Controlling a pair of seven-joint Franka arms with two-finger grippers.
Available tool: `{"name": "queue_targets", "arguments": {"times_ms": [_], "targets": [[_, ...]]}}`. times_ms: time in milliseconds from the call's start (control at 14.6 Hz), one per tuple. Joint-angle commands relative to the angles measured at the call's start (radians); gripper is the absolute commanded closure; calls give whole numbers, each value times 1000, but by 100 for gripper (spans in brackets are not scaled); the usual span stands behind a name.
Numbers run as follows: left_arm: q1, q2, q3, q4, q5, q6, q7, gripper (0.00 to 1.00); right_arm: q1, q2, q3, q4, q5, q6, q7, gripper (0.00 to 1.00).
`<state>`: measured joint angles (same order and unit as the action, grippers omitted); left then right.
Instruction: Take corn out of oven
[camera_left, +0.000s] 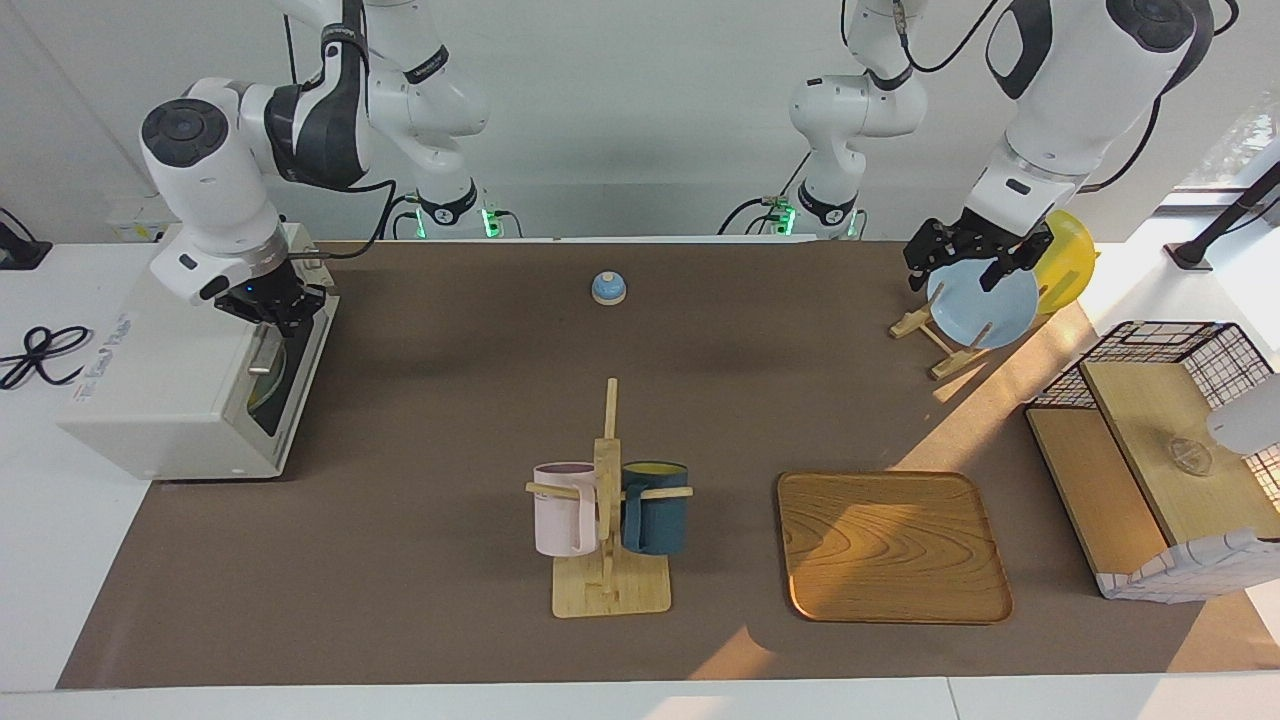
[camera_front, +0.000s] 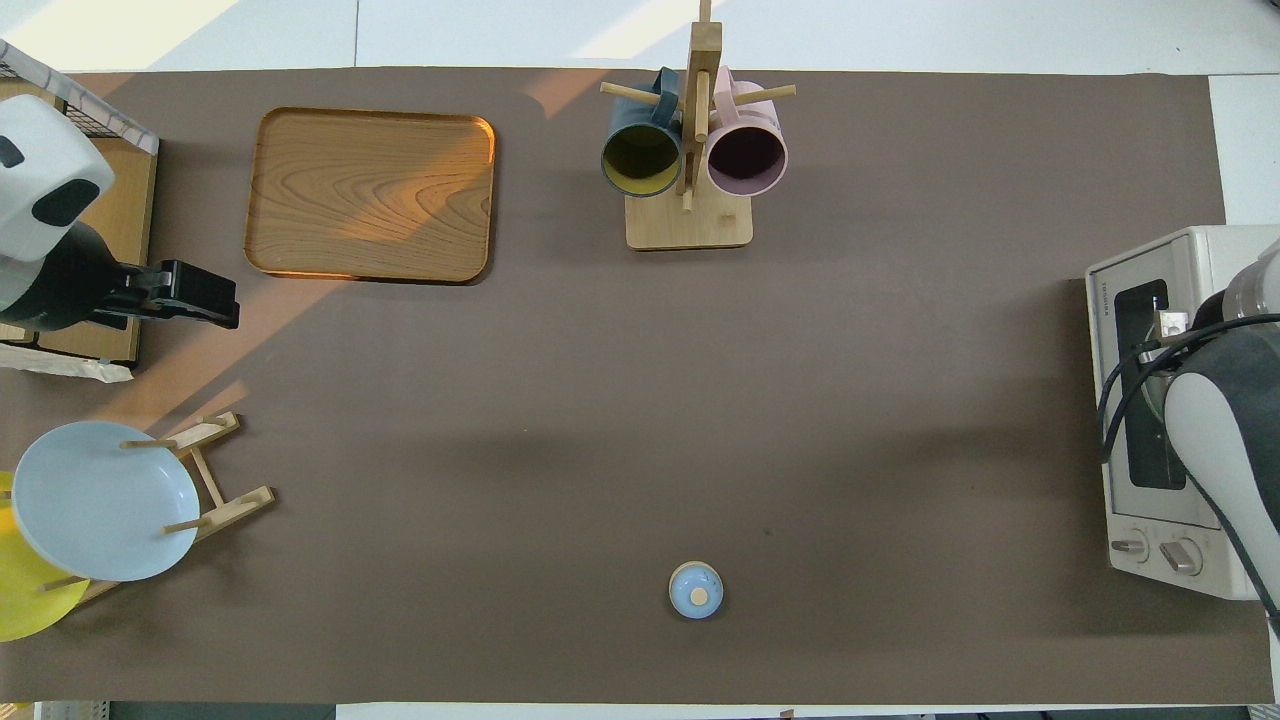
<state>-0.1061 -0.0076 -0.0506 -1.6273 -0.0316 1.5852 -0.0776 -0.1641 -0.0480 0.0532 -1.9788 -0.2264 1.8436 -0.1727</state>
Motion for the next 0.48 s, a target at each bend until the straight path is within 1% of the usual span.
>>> {"name": "queue_targets", "arguments": {"times_ms": [0,205,410], "targets": [[-4,0,6,6,12,-10,2,0,-40,-9,8,-15,-24,5,-13,100],[-4,0,6,6,12,-10,2,0,-57,-9,8,-58,-24,34,-13,100],[-4,1,5,6,12,-10,2,0,-58,-3,10,-68,-21,55,-13,100]]}}
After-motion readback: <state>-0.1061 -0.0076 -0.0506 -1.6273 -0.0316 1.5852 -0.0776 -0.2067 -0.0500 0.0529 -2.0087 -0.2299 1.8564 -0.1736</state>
